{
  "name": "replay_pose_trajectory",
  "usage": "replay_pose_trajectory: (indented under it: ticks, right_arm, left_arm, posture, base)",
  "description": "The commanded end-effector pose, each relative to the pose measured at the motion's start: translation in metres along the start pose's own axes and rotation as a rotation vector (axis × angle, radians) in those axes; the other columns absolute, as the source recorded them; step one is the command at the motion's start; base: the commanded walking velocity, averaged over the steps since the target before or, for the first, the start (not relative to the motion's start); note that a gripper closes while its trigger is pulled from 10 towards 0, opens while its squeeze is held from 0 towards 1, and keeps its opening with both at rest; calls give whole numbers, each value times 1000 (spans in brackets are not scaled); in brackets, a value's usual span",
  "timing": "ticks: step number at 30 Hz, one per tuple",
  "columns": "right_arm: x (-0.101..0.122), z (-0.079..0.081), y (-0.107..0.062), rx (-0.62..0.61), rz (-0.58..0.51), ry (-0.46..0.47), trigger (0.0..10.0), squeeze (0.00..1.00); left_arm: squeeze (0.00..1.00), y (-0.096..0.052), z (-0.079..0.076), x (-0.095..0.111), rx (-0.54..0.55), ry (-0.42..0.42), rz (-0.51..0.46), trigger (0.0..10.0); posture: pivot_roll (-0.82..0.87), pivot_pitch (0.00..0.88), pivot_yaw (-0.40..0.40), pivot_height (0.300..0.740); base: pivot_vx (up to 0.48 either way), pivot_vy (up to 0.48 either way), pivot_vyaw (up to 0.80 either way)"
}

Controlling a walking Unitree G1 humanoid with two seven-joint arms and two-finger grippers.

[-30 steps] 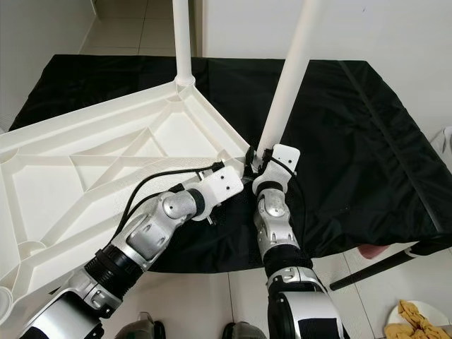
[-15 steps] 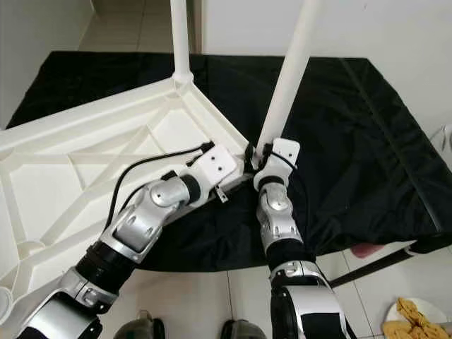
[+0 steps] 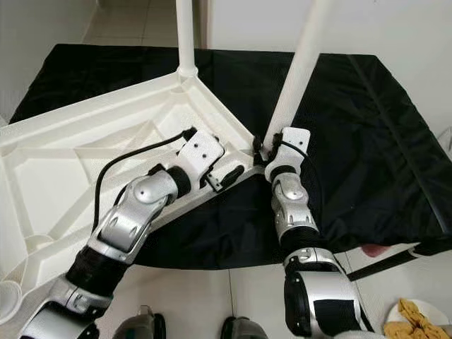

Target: Building children table

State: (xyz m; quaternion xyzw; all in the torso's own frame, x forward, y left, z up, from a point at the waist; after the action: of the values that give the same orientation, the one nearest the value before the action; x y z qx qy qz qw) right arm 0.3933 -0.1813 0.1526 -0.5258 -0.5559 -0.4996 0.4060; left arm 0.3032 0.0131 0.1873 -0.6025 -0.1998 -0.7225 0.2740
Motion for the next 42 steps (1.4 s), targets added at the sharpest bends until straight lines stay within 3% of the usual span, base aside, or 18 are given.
replay_pose_trajectory:
  ticks: [1,3,6,11,14,18,28,34,38,42]
  right_arm:
    - [4,-22,3,-75,-13,1,10000,0]
    - [4,-41,4,-127,-5,-8,10000,0]
    - [4,-50,4,-144,-1,-12,10000,0]
    - [3,-53,4,-149,0,-17,10000,0]
    - [3,-54,4,-149,2,-21,10000,0]
    - [1,-54,4,-145,6,-23,10000,0]
    - [-1,-59,2,-152,10,-30,10000,0]
    - [2,-58,2,-154,-18,35,10000,0]
    - [12,-46,-1,-85,-126,223,10000,0]
    - [13,-42,-3,-66,-142,226,10000,0]
  left_arm:
    - [0,-4,-8,5,-53,11,-22,10000]
    - [0,-16,-12,4,-116,-30,-2,10000]
    - [0,-24,-8,-2,-109,-4,52,10000]
    - [0,-32,1,-11,-66,27,126,10000]
    - [0,-40,11,-24,-1,17,250,10000]
    - [0,-46,9,-34,-2,10,343,10000]
    - [0,-49,-1,-32,-63,22,362,10000]
    - [0,-49,-1,-36,-51,49,399,10000]
    - [0,-48,0,-41,-21,52,424,10000]
    - [0,-47,-1,-41,-23,53,423,10000]
  posture:
    - [99,74,-23,740]
    - [107,76,-27,740]
    - [111,78,-32,740]
    - [114,84,-37,740]
    - [115,88,-41,740]
    - [113,87,-46,740]
    - [100,90,-55,740]
    - [96,89,-56,740]
    - [93,89,-56,740]
    - [89,89,-55,740]
  base:
    - [0,0,0]
    - [0,0,0]
    - [0,0,0]
    - [0,0,0]
    - [0,0,0]
    - [0,0,0]
    - [0,0,0]
    - [0,0,0]
    - [0,0,0]
    - [0,0,0]
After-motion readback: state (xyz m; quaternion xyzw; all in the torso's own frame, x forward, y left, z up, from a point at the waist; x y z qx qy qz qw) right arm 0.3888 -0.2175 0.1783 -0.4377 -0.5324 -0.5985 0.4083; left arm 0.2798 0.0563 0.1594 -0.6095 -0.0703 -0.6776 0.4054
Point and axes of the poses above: a point about 5 cm out from each wrist's last joint towards the gripper, its own y axis pointing out of the wrist towards the gripper, its own x axis along the axis of the wrist's last joint, z = x × y, the point moved 2 cm from there along y, pointing out of the wrist towards the gripper, and after that the axes turned 10 degrees about -y, right-handed, at the moved point
